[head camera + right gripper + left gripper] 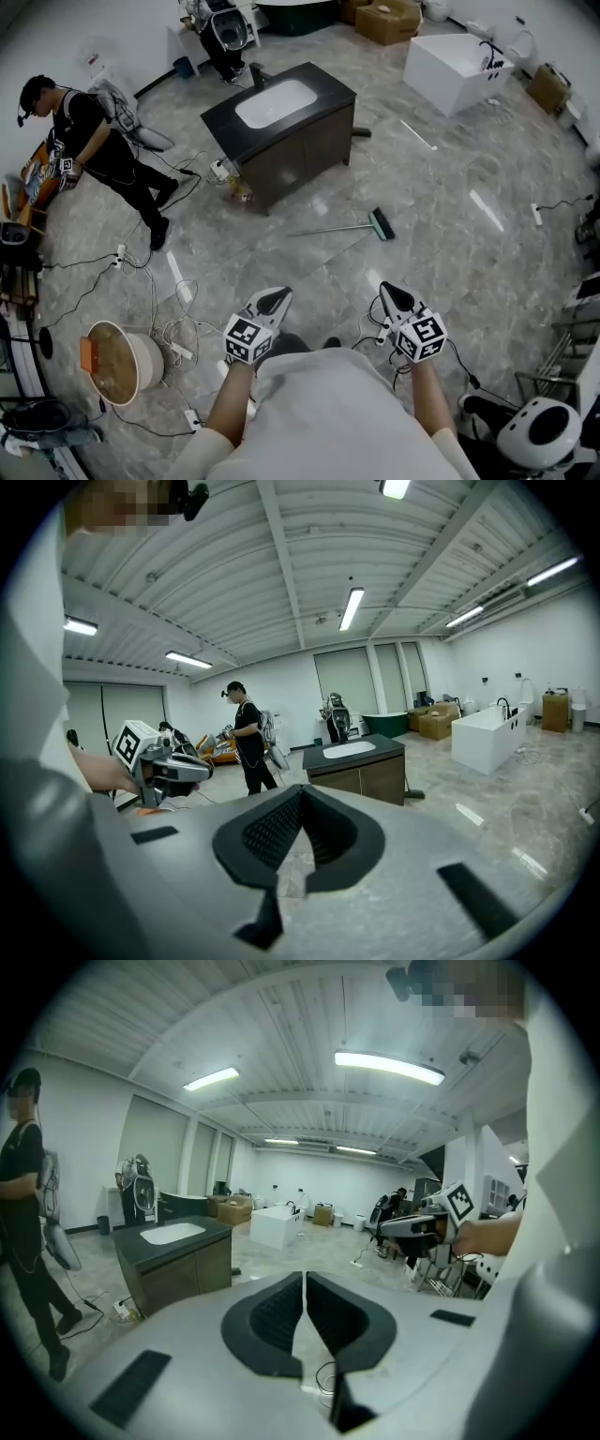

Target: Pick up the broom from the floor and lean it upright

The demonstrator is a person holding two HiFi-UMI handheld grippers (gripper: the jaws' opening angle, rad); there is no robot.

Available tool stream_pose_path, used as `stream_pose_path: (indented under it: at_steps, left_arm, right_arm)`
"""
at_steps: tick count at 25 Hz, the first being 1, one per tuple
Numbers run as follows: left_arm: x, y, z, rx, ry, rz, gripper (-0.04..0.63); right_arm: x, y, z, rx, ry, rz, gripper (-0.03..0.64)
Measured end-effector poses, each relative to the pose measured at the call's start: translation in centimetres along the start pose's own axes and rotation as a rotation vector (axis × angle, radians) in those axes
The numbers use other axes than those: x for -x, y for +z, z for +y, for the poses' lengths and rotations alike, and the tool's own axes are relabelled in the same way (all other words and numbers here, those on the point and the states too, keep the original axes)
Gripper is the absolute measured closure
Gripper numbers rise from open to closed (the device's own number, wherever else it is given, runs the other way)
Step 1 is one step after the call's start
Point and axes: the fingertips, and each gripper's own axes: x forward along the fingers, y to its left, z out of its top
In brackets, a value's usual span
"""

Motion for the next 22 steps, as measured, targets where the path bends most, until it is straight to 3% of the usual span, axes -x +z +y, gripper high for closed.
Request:
stream_pose_path:
  at_steps: [13,22]
  left_arm:
    - [-3.5,0.3,3.0,0.050,-0.012,0.001,0.581]
    - [-8.4,0.6,11.4,0.104,-0.067,0.029,0.581]
  right_arm:
    - [-4.0,-0.2,-2.7,-0.025,-0.006,0.043,0.615]
    - [-12.3,1.3,-5.9,-0.044,-0.049,0.085,0.615]
